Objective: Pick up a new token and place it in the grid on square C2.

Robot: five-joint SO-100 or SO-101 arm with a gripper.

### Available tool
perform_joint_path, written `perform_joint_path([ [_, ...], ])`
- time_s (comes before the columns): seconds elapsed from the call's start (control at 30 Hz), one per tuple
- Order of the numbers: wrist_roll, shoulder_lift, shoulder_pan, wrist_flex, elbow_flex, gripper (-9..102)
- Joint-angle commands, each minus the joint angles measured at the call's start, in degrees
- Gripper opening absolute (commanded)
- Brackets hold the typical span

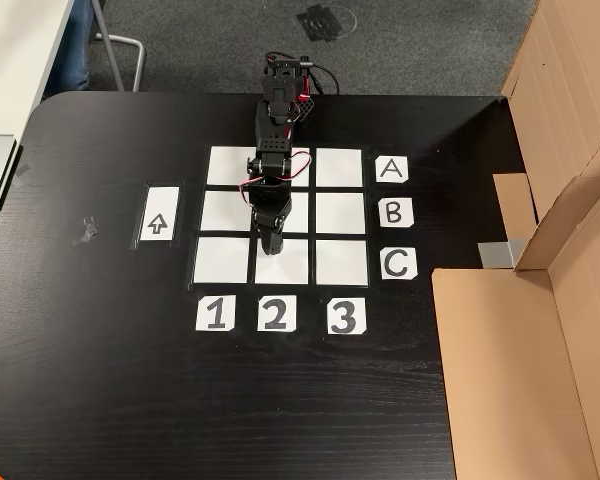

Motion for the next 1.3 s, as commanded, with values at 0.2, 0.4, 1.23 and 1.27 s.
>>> perform_joint_path([
  [0.2, 0.70, -0.88, -0.79, -1.49, -2.37, 0],
  [0.4, 0.70, -2.20, -0.53, -1.93, -3.08, 8],
  [1.23, 0.26, 8.53, -0.44, -8.17, 9.49, 39],
  [1.27, 0.26, 9.84, -0.44, -8.96, 10.81, 40],
])
